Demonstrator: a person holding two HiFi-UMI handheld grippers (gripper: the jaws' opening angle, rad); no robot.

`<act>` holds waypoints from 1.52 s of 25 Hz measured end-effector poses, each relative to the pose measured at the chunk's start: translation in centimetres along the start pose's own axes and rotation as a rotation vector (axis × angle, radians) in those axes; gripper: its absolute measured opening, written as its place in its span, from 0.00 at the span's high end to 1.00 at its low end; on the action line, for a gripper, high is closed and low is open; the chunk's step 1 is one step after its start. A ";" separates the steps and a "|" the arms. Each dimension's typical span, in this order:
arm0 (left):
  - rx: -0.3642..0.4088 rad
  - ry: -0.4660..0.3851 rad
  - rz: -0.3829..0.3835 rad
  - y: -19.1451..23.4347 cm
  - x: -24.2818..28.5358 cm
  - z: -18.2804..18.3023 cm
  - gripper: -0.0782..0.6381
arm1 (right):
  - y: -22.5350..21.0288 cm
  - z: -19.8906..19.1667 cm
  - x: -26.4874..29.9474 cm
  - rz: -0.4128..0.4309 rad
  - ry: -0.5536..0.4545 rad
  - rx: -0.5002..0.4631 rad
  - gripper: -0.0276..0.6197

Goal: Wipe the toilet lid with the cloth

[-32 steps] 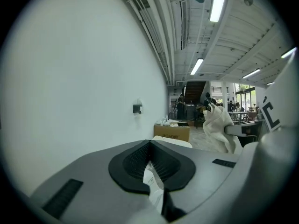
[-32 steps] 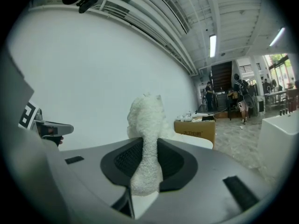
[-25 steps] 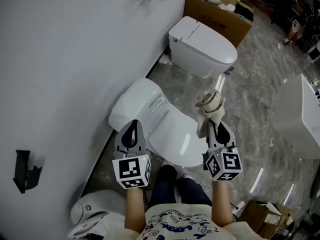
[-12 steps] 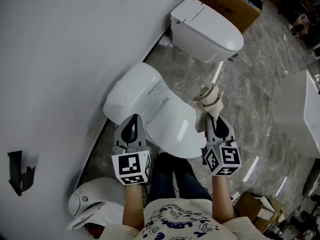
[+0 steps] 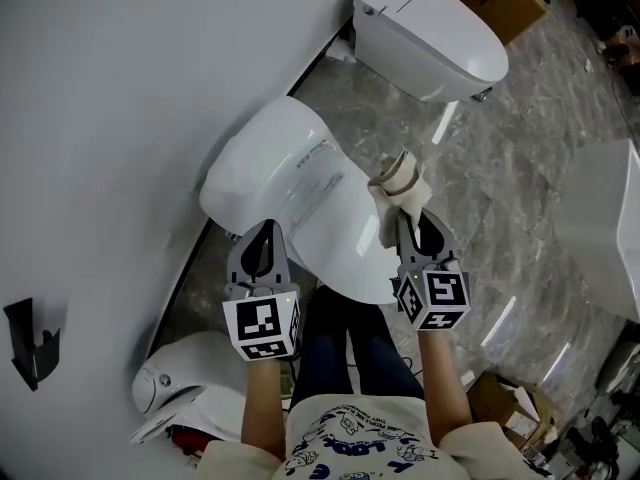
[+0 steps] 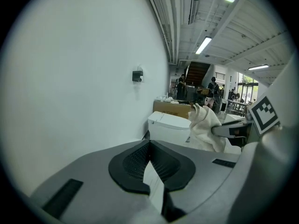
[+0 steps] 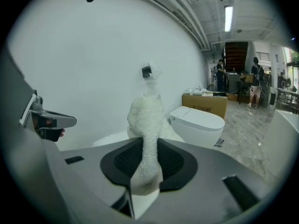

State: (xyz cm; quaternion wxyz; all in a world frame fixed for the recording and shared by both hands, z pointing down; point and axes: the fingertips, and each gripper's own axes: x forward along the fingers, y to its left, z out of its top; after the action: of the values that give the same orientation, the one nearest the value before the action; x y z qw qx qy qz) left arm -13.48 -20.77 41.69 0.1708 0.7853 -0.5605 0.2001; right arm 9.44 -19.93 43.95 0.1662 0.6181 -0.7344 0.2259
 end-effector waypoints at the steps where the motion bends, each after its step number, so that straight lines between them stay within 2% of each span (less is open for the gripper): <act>1: 0.000 0.009 0.001 0.0 0.4 -0.6 0.89 | 0.0 -0.6 0.6 0.003 0.011 -0.002 0.83; 12: 0.001 0.064 0.005 0.2 4.6 -5.5 0.89 | -0.3 -10.0 7.9 0.030 0.162 0.020 0.83; 24: -0.007 0.084 -0.002 -0.1 7.1 -10.4 0.89 | 0.0 -21.0 14.6 0.060 0.353 -0.045 0.83; 30: -0.026 0.107 -0.002 -0.2 7.7 -13.3 0.89 | 0.4 -24.5 17.7 0.072 0.413 -0.062 0.83; 34: -0.032 0.119 -0.013 -0.7 7.9 -14.6 0.89 | 0.7 -26.2 19.6 0.083 0.453 -0.102 0.83; 38: -0.039 0.133 -0.017 -0.8 7.9 -15.9 0.89 | 0.9 -28.2 21.4 0.093 0.516 -0.197 0.83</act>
State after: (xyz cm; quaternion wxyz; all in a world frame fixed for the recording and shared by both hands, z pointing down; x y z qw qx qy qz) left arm -12.32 -19.14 59.36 0.2246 0.7714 -0.5451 0.2396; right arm 3.68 -22.43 78.81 0.3962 0.4866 -0.7139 0.3108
